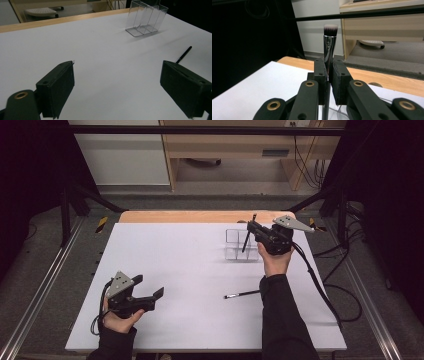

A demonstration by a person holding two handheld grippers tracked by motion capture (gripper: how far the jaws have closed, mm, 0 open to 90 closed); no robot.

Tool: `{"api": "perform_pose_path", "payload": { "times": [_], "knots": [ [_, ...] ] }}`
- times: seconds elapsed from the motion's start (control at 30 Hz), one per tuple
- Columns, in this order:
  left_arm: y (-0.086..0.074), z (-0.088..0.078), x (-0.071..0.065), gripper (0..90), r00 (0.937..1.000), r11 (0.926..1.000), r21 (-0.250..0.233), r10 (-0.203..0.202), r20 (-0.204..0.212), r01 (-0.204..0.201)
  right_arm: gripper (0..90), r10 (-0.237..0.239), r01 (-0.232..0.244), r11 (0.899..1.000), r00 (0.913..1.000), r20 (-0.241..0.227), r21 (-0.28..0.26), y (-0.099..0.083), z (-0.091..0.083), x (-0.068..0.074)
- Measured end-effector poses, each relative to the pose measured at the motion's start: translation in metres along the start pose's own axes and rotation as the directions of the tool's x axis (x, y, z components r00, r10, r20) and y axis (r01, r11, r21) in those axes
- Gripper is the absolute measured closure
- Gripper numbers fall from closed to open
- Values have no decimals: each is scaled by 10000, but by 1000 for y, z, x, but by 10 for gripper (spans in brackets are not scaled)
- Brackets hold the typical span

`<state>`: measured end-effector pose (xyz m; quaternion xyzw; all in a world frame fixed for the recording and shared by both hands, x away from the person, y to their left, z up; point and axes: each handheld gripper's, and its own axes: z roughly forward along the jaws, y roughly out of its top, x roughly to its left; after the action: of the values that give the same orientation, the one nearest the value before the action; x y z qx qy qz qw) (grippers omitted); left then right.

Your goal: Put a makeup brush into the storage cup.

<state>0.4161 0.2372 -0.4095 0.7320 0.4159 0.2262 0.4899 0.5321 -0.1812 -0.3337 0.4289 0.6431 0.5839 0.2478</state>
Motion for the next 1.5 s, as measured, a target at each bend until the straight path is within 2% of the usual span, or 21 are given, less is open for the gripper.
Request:
{"api": "perform_pose_path", "payload": {
  "times": [0.5,0.77,0.97,1.07,1.5],
  "knots": [
    [0,0,1,113,10000,10000,18,-28,10,28,836,-34,38,10000,9982,605,-70,12,15,-12],
    [0,1,0,112,10000,10000,61,21,24,-21,836,43,-31,9999,9954,961,-127,12,22,-18],
    [0,0,0,112,10000,10000,64,8,29,-8,836,131,-122,9999,9958,908,-110,10,29,-20],
    [0,1,0,112,10000,10000,75,19,34,-20,836,43,-38,10000,9949,1005,-50,10,32,-21],
    [0,0,1,112,10000,10000,46,16,33,-17,837,209,-194,9997,9915,1284,-126,10,42,-29]
  ]
}}
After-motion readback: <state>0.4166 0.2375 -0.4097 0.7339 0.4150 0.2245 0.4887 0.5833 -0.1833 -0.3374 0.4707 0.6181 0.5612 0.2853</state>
